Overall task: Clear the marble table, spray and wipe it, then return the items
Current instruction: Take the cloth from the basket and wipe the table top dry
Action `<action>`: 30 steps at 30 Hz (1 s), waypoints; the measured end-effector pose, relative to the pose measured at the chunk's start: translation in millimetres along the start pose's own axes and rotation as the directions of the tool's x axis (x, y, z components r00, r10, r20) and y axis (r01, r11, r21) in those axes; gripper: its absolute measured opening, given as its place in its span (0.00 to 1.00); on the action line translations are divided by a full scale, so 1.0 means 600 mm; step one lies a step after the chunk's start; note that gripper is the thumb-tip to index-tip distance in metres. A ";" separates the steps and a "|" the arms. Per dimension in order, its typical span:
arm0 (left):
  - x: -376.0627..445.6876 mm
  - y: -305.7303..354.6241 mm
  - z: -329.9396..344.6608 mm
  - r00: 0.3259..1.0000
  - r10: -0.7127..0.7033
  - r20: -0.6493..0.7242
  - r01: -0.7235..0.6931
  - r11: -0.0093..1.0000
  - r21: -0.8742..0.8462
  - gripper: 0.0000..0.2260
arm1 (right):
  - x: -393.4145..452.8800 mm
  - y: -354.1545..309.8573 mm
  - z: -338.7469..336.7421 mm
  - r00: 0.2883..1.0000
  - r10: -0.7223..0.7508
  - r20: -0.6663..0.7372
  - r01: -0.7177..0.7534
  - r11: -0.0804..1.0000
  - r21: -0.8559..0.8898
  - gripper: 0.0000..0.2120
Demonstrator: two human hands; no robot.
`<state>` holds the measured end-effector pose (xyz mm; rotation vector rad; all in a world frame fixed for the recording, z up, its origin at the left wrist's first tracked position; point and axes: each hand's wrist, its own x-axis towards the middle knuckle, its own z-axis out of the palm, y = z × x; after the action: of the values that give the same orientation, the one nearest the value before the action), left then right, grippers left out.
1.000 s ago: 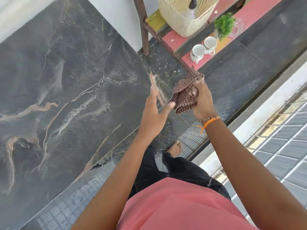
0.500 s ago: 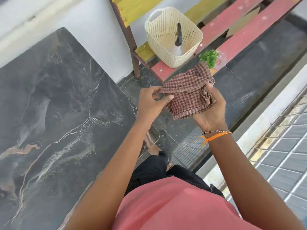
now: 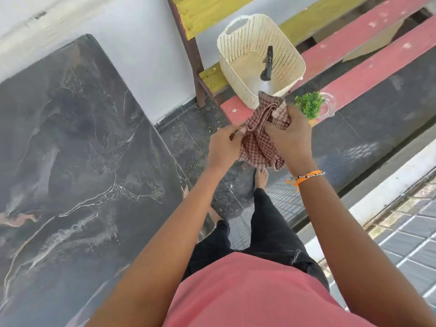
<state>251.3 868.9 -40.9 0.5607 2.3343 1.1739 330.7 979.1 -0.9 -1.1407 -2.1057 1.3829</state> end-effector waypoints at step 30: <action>0.180 0.149 0.125 0.640 -0.653 0.405 0.677 0.231 -0.699 0.25 | 0.338 0.034 -0.101 0.473 0.343 0.812 -0.848 0.428 0.313 0.08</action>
<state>219.8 1024.3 -30.8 -0.7351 1.3652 1.5170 258.7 1178.4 -15.7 -1.2682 -1.0563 3.0170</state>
